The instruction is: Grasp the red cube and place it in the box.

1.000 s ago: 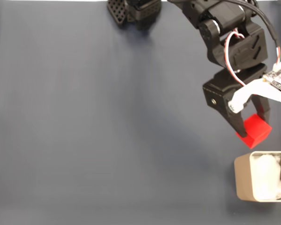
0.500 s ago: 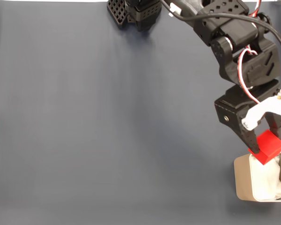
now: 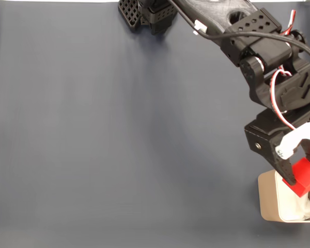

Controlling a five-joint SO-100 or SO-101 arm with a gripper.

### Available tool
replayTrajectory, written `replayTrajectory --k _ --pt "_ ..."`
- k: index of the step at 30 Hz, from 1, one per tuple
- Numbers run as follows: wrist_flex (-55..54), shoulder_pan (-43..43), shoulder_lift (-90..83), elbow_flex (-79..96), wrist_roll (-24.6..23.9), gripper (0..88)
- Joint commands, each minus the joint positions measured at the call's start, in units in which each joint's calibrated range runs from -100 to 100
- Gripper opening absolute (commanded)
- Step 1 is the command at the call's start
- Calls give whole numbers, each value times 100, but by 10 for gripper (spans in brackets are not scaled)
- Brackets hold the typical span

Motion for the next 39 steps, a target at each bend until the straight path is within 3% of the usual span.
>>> replayTrajectory --k 1,22,39 --pt "36 -13 62 -591 78 26" --pt "85 -212 1145 -1814 239 26" --pt "44 -226 1561 -2297 -107 21"
